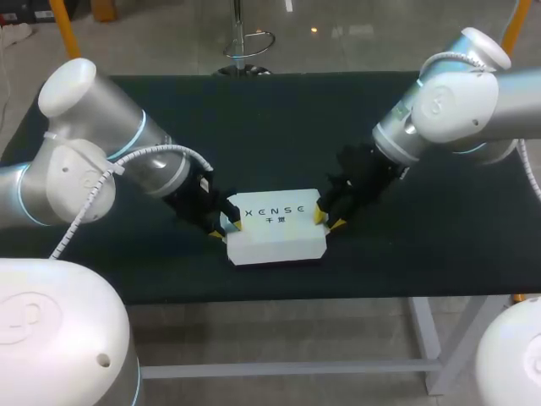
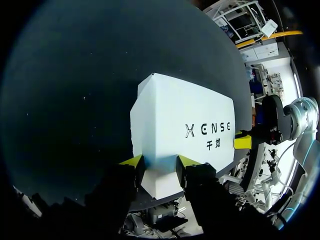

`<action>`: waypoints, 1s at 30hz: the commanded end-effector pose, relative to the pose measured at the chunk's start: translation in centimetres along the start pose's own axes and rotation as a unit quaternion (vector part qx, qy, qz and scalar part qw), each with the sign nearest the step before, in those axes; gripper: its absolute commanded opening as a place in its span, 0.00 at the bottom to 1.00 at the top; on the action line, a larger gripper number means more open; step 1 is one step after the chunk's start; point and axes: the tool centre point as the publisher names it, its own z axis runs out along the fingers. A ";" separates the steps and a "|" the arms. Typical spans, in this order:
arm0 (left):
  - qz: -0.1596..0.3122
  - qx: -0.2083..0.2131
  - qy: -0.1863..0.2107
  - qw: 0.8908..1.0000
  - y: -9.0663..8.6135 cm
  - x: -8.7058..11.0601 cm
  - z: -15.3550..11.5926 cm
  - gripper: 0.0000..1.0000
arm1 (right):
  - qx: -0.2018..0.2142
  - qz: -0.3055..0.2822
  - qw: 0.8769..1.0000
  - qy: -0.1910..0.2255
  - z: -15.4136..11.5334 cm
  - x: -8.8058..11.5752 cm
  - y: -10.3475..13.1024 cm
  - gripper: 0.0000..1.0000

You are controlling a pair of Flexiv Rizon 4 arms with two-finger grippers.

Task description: Assemble the packaging by folding the flat box into shape, placing the metal phone stand inside, and closing the box properly

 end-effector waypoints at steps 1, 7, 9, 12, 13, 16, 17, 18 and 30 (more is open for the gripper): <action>0.001 0.001 -0.003 1.000 0.0 0.1 0.6 0.44 | -0.003 -0.002 1.000 0.001 0.3 0.0 -0.1 0.43; 0.008 0.000 0.003 1.000 0.4 0.1 0.6 0.45 | -0.006 -0.012 1.000 0.008 0.3 0.0 -0.4 0.44; 0.009 0.000 0.005 1.000 0.4 0.1 0.6 0.44 | -0.007 -0.014 1.000 0.010 0.4 0.1 -0.5 0.44; 0.010 0.002 0.004 1.000 0.6 0.1 0.7 0.44 | -0.008 -0.017 1.000 0.018 0.5 0.0 -0.5 0.44; 0.011 0.004 0.004 1.000 0.6 0.1 0.7 0.44 | -0.009 -0.018 1.000 0.020 0.5 0.0 -0.5 0.44; 0.013 0.011 0.010 1.000 0.7 0.0 0.6 0.44 | -0.007 -0.021 0.999 0.024 0.6 -0.1 -0.5 0.44; 0.014 0.013 0.011 1.000 0.8 0.0 0.6 0.44 | -0.006 -0.021 0.999 0.025 0.6 -0.1 -0.5 0.44; 0.014 0.016 0.012 1.000 0.8 0.0 0.6 0.43 | -0.005 -0.021 0.999 0.026 0.7 -0.1 -0.4 0.44; 0.023 0.045 0.038 0.998 0.6 -0.3 0.2 0.40 | 0.006 -0.023 0.999 0.039 0.7 -0.3 0.4 0.44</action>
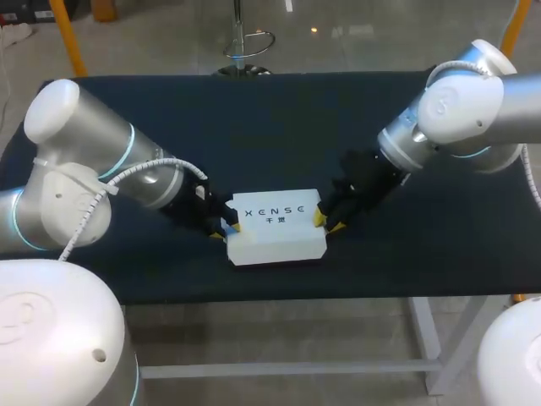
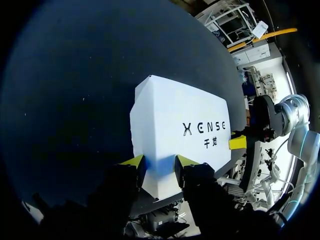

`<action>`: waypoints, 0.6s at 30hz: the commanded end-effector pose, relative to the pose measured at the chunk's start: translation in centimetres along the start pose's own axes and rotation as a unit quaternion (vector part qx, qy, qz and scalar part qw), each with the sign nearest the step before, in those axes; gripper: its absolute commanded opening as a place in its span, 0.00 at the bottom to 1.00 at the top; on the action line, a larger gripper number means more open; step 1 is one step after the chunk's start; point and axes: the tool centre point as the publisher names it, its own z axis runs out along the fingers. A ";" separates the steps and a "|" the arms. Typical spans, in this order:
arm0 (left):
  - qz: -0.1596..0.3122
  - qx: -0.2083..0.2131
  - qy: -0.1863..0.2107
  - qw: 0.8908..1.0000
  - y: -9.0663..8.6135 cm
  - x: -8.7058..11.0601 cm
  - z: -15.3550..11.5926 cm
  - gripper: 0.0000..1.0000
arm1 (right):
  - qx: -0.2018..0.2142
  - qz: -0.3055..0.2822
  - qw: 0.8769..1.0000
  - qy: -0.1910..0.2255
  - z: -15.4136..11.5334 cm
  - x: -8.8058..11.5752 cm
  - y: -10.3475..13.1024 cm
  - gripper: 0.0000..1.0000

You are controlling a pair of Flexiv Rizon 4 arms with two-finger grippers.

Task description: Assemble the packaging by folding the flat box into shape, placing the metal phone stand inside, and closing the box properly

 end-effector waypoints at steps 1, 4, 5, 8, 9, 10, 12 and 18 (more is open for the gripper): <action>0.005 0.007 0.010 1.000 0.4 -0.3 0.1 0.40 | 0.009 -0.001 1.000 0.007 0.2 -0.2 0.7 0.44; 0.009 0.004 0.016 1.000 0.1 -0.4 0.1 0.41 | 0.012 -0.001 1.000 0.009 0.2 -0.3 0.9 0.44; 0.013 0.001 0.019 1.000 0.0 -0.4 0.2 0.40 | 0.013 -0.001 1.000 0.010 0.2 -0.3 0.9 0.44; 0.017 -0.003 0.024 1.000 -0.2 -0.4 0.2 0.40 | 0.017 -0.002 1.000 0.013 0.4 -0.3 1.0 0.44; 0.017 -0.004 0.024 1.000 -0.3 -0.3 0.3 0.40 | 0.018 -0.003 1.000 0.014 0.5 -0.3 1.0 0.44; 0.018 -0.005 0.026 0.999 -0.3 -0.3 0.3 0.39 | 0.020 -0.004 1.000 0.014 0.6 -0.2 1.1 0.44; 0.021 -0.008 0.028 0.999 -0.4 -0.2 0.4 0.39 | 0.022 -0.006 1.000 0.015 0.8 -0.1 1.0 0.44; 0.025 -0.014 0.030 0.999 -0.5 -0.1 0.5 0.38 | 0.024 -0.011 1.000 0.015 1.3 0.2 0.8 0.44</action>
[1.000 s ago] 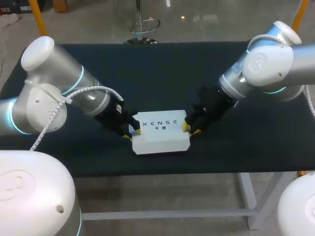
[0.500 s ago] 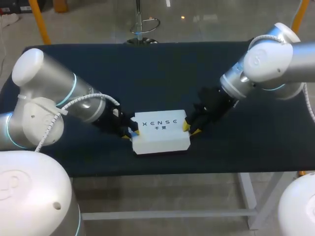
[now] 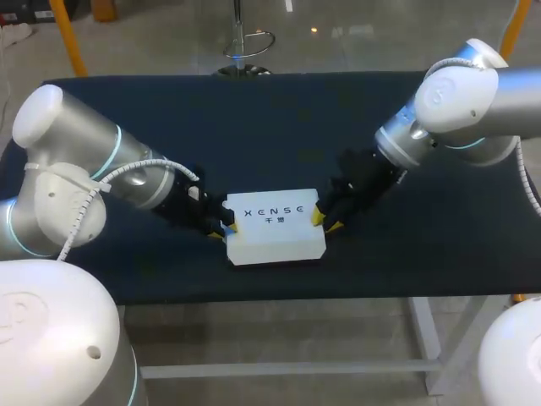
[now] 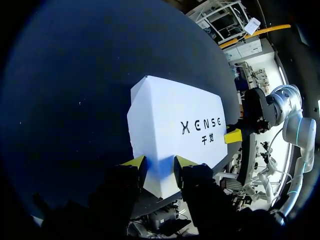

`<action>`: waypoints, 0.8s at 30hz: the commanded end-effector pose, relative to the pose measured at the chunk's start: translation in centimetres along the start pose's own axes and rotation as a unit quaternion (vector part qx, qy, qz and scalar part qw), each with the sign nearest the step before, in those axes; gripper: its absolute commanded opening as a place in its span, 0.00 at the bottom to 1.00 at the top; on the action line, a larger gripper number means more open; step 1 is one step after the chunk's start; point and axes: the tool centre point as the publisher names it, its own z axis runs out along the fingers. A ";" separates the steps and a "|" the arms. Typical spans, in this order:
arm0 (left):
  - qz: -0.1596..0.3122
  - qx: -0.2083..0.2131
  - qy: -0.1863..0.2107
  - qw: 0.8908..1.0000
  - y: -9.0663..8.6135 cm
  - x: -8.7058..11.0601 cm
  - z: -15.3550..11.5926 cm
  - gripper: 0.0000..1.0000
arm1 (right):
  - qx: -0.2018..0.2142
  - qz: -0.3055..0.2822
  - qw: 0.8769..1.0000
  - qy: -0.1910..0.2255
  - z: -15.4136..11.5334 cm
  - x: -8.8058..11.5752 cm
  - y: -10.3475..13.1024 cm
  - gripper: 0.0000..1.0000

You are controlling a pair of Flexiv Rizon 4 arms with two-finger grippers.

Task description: Assemble the packaging by folding the flat box into shape, placing the metal phone stand inside, and closing the box properly

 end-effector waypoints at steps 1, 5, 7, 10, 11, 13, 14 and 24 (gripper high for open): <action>0.002 -0.005 -0.001 1.000 -0.4 0.3 0.6 0.38 | 0.004 -0.002 1.000 0.004 1.0 0.1 0.4 0.43; 0.002 -0.008 -0.002 1.000 -0.4 0.6 0.6 0.37 | 0.004 0.002 1.000 0.010 1.0 0.4 0.4 0.44; 0.001 -0.009 -0.005 1.000 -0.3 0.7 0.6 0.37 | 0.002 0.012 1.000 0.014 1.0 0.5 0.5 0.44; -0.001 -0.008 -0.005 1.000 -0.2 0.9 0.4 0.35 | -0.001 0.024 0.999 0.025 0.8 0.6 0.6 0.40; -0.001 -0.008 -0.004 1.000 -0.1 0.9 0.4 0.35 | -0.001 0.024 0.999 0.028 0.7 0.6 0.6 0.39; 0.000 -0.008 -0.004 1.000 0.0 1.0 0.4 0.36 | -0.008 0.029 0.999 0.032 0.6 0.6 0.6 0.39; 0.000 -0.008 -0.005 1.000 0.0 1.0 0.4 0.36 | -0.013 0.030 0.999 0.031 0.6 0.6 0.6 0.40; -0.001 -0.012 -0.005 1.000 0.2 1.0 0.6 0.37 | -0.059 0.048 0.997 0.034 0.7 0.5 0.6 0.44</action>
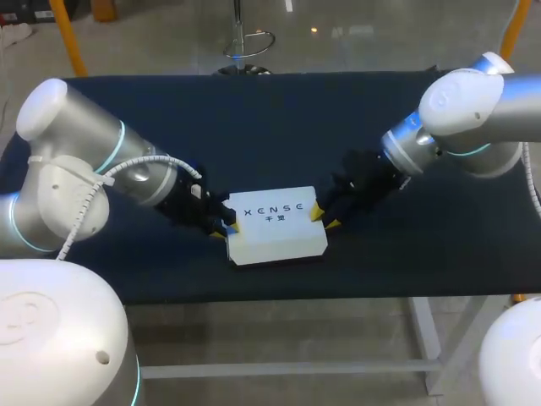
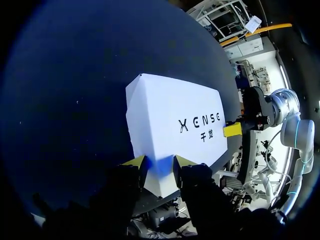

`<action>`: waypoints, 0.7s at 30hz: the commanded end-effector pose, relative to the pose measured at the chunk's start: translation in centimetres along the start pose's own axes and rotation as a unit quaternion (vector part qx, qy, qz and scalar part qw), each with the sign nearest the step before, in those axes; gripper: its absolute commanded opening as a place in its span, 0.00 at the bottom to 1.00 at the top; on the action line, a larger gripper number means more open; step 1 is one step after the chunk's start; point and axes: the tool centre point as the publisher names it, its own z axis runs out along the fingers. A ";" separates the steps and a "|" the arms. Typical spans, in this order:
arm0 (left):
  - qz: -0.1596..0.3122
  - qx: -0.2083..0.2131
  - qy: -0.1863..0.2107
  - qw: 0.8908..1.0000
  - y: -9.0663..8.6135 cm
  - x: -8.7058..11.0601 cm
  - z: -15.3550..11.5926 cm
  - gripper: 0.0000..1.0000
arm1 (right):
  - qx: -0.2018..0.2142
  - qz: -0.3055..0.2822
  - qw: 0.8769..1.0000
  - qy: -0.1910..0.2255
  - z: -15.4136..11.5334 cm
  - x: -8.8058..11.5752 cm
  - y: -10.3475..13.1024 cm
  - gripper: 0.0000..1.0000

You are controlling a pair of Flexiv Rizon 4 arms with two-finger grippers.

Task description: Assemble the packaging by folding the flat box into shape, placing the metal phone stand inside, and closing the box properly

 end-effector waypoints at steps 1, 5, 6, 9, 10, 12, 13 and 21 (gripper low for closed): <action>0.000 -0.001 -0.002 1.000 0.0 0.5 0.7 0.37 | -0.019 0.003 1.000 0.000 0.7 0.2 -0.5 0.44; -0.001 -0.003 -0.002 1.000 0.0 0.6 0.9 0.37 | -0.024 0.006 1.000 0.001 0.8 0.2 -0.3 0.43; -0.001 -0.004 -0.001 1.000 -0.1 0.6 0.9 0.37 | -0.024 0.006 1.000 0.002 0.8 0.3 -0.2 0.44; -0.002 -0.007 -0.002 1.000 -0.1 0.8 1.0 0.37 | -0.024 0.010 1.000 0.004 0.9 0.3 -0.2 0.43; -0.002 -0.007 -0.004 1.000 -0.1 0.8 1.1 0.36 | -0.024 0.012 1.000 0.005 1.0 0.3 -0.2 0.43; -0.002 -0.007 -0.005 1.000 -0.1 0.9 0.9 0.36 | -0.029 0.019 0.999 0.007 0.9 0.4 -0.1 0.44; -0.002 -0.007 -0.006 1.000 -0.1 1.0 0.8 0.36 | -0.031 0.022 0.999 0.008 0.8 0.5 -0.1 0.43; -0.006 -0.019 -0.015 1.000 -0.2 1.5 0.7 0.37 | -0.027 0.038 0.999 0.023 0.4 0.8 0.0 0.42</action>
